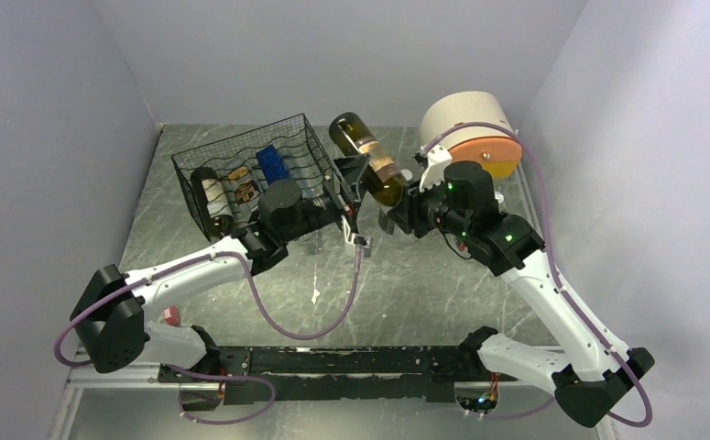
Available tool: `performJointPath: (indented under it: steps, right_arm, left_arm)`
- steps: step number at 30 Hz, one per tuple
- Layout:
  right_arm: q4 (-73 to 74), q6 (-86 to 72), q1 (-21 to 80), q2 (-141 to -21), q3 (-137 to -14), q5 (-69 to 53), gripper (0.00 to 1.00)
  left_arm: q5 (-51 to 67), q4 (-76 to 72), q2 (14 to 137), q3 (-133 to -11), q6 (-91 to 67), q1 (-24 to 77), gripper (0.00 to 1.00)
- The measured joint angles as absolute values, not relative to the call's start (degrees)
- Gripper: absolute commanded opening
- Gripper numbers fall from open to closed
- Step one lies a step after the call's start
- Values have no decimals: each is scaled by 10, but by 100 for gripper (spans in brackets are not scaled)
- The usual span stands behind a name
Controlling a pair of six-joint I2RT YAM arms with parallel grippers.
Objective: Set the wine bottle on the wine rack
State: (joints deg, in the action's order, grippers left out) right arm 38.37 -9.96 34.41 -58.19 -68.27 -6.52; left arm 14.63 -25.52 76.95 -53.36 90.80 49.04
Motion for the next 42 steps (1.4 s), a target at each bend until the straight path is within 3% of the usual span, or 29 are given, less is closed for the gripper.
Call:
performJointPath:
  steps: [8, 14, 20, 26, 42]
  right_arm:
    - [356, -120, 340, -582, -678, -21, 0]
    - [331, -131, 340, -587, -670, -25, 0]
    - [298, -147, 340, -614, -666, -43, 0]
    - [253, -172, 342, -655, -659, -67, 0]
    - [164, -227, 435, -869, -708, 3, 0]
  left_arm:
    - [99, -300, 738, -526, 805, 518, 98]
    - [30, -312, 661, -517, 535, 522, 97]
    - [-103, -220, 630, -570, 255, 522, 99]
    - [-178, -99, 582, -581, 95, 522, 99]
    - [-221, -16, 469, -585, 23, 522, 99]
